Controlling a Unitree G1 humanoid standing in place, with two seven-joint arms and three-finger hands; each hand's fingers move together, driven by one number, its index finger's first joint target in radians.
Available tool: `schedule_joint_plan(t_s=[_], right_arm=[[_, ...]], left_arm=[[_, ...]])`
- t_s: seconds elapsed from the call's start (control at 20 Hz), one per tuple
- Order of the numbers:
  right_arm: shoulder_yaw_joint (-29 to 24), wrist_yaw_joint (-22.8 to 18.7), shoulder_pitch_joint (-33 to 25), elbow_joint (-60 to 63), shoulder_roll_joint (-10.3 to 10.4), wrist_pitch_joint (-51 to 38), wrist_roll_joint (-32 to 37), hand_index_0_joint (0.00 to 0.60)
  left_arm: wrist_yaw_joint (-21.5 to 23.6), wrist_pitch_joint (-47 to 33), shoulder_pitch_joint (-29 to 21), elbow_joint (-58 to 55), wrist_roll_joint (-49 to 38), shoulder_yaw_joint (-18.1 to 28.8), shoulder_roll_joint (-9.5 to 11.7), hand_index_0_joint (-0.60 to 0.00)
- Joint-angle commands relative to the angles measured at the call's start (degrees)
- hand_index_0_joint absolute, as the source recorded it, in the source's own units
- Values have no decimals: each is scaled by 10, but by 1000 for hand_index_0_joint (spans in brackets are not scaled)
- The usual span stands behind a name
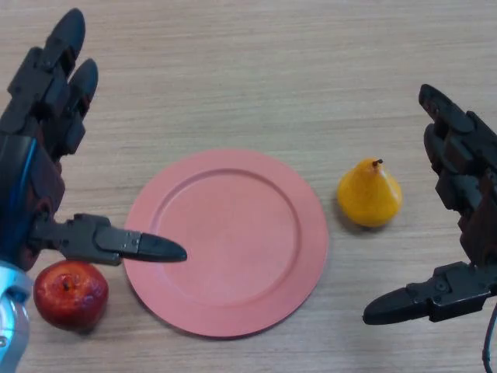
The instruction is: Pick up the yellow pear and place it on the plate
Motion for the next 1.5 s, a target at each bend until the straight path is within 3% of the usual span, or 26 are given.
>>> schedule_joint_plan(t_s=[0.05, 0.25, 0.55, 1.5], right_arm=[[-32, -9, -5, -41, -7, -63, 18, 0], [-24, -17, -24, -15, -11, -75, -6, 0], [-9, -25, -88, 75, -17, -108, -17, 0], [12, -44, -290, 580, -12, -381, -98, 0]], left_arm=[[-7, -82, -8, -33, 9, 17, 9, 0], [-24, -55, 4, -48, 0, 27, 8, 0], [-40, -114, 39, -24, -10, 24, -5, 0], [-8, -166, 40, 15, -13, 26, -9, 0]])
